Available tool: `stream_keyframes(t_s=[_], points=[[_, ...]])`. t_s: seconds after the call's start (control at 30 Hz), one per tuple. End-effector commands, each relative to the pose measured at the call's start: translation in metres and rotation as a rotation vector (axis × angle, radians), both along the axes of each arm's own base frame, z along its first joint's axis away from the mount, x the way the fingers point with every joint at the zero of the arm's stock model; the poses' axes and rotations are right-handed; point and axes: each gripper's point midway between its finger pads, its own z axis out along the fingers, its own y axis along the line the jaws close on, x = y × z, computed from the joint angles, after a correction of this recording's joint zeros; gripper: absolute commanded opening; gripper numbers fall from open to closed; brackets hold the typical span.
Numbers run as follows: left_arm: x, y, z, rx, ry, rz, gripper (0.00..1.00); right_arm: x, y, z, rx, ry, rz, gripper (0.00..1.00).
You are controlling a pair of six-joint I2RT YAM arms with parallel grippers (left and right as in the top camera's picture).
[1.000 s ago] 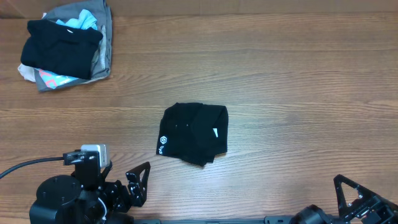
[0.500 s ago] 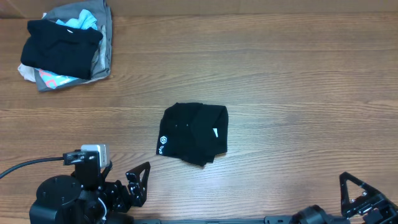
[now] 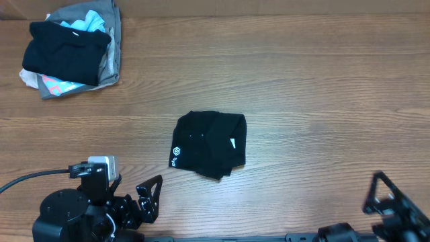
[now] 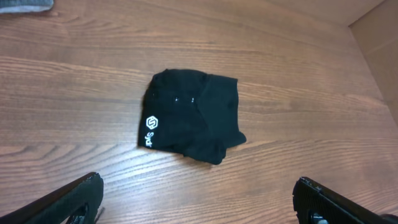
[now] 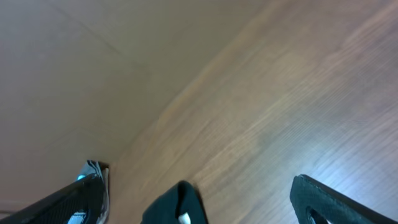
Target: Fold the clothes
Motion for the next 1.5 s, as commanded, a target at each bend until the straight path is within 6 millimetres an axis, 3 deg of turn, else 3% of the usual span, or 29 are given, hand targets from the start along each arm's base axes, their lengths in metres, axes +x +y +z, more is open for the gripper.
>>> stream_keyframes(t_s=[0.0,0.13,0.17,0.33,0.4,0.57,0.87,1.23,1.47], points=[[-0.001,0.001,0.001,-0.001,-0.009,0.005,1.00,0.032,0.020,-0.023,-0.087,-0.039,0.119,1.00],[-0.001,0.001,0.001,-0.001,-0.009,0.005,1.00,0.070,0.049,-0.038,-0.143,-0.164,0.259,1.00],[-0.001,0.001,0.001,-0.001,-0.009,0.005,1.00,0.087,0.060,-0.053,-0.144,-0.200,0.303,1.00],[-0.001,0.001,0.001,-0.001,-0.009,0.005,1.00,0.098,0.080,-0.108,-0.107,-0.149,0.408,1.00],[-0.001,0.001,0.001,-0.001,-0.009,0.005,1.00,0.099,0.081,-0.119,-0.089,-0.146,0.405,1.00],[-0.001,0.001,0.001,-0.001,-0.009,0.005,1.00,0.103,0.077,-0.112,-0.168,-0.289,0.386,1.00],[-0.001,0.001,0.001,-0.001,-0.009,0.005,1.00,0.119,0.074,-0.118,-0.323,-0.394,0.368,1.00],[-0.001,0.001,0.001,0.000,-0.009,0.006,1.00,0.131,0.047,-0.130,-0.355,-0.403,0.222,1.00],[-0.001,0.001,0.001,-0.001,-0.009,0.006,1.00,0.130,0.050,-0.131,-0.590,-0.408,0.299,1.00]])
